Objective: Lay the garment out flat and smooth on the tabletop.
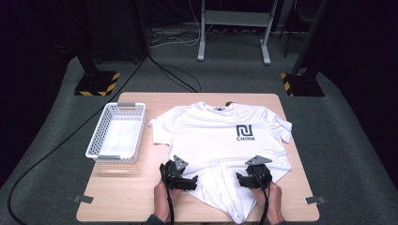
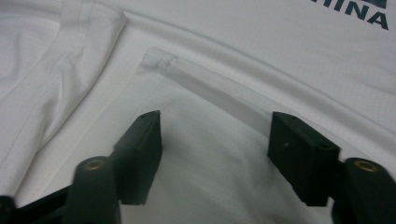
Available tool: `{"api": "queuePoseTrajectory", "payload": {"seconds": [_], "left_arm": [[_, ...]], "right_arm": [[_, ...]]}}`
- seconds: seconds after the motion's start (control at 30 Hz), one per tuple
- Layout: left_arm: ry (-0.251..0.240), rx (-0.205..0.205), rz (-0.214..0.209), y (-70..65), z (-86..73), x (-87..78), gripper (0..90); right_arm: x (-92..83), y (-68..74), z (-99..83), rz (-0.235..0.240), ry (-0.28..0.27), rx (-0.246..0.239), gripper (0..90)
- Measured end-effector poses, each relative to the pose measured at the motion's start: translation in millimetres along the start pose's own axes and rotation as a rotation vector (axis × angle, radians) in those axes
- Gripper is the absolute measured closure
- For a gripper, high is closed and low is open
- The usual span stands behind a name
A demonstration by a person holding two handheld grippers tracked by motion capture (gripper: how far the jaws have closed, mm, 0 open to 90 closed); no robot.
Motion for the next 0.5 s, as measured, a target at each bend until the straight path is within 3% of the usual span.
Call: {"api": "queuePoseTrajectory", "payload": {"seconds": [0.27,0.37,0.5], "left_arm": [[0.0,0.001,0.0,0.0,0.0,0.0,0.1],[0.0,0.0,0.0,0.0,0.0,0.0,0.1],[0.0,0.001,0.0,0.0,0.0,0.0,0.1]], "right_arm": [[-10.3,-6.2,-9.4,0.012,-0.035,0.012,76.4],[-17.1,-9.0,-16.6,0.03,-0.051,0.033,84.7],[-29.8,-12.1,-25.8,-0.015,-0.048,0.035,87.8]]}}
Point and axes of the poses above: each handheld gripper's, and its own axes: x roughly forward along the jaws, z roughly out of its top, y roughly to its left, the point moved 5 cm from there along x, roughly forward along the jaws, and after that the axes turned 5 degrees about z, right-handed, at the moved point
